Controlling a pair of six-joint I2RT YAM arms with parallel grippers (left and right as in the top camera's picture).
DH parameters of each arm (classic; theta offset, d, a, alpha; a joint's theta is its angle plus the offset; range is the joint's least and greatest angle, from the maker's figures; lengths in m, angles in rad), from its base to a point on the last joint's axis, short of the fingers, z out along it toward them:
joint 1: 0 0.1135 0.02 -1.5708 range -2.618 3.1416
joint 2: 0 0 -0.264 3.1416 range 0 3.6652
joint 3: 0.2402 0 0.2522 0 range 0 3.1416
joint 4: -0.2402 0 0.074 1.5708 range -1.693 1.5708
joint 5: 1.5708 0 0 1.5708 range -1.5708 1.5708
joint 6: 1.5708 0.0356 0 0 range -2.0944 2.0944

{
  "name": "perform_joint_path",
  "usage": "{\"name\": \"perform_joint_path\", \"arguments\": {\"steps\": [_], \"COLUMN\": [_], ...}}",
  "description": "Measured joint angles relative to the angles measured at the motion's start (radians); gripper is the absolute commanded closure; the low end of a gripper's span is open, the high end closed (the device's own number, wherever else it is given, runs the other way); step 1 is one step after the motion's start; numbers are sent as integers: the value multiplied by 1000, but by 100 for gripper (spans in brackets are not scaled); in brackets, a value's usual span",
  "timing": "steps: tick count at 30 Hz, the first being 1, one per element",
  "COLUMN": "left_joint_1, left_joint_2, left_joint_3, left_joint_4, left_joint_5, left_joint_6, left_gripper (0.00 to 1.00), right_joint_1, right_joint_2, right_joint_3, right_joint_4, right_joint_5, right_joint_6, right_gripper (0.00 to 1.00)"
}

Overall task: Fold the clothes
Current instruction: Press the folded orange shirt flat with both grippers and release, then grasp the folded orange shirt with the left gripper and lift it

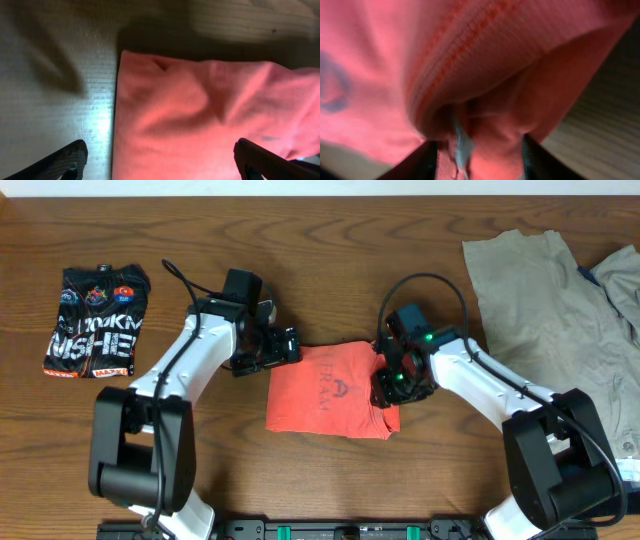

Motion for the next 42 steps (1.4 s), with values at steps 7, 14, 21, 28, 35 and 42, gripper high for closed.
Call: {"name": "perform_joint_path", "arguments": {"steps": [7, 14, 21, 28, 35, 42], "left_joint_1": [0, 0, 0, 0, 0, 0], "left_joint_2": [58, 111, 139, 156, 21, -102], "left_joint_3": [0, 7, 11, 3, 5, 24], "left_joint_4": [32, -12, -233, -396, -240, 15], "left_joint_5": [-27, -55, -64, -62, -60, 31], "left_joint_6": [11, 19, 10, -23, -8, 161], "left_gripper": [2, 2, 2, 3, 2, 2], "right_joint_1": [3, 7, 6, -5, -7, -7], "right_joint_2": [0, -4, -4, -2, -32, -241], "right_joint_3": [-43, -43, -50, -51, -35, -21], "right_joint_4": [32, 76, 308, 421, 269, 139], "right_joint_5": [77, 175, 344, 420, 433, 433], "right_joint_6": [79, 112, 37, -90, -113, -82], "right_gripper": [58, 53, 46, 42, 34, 16]}}
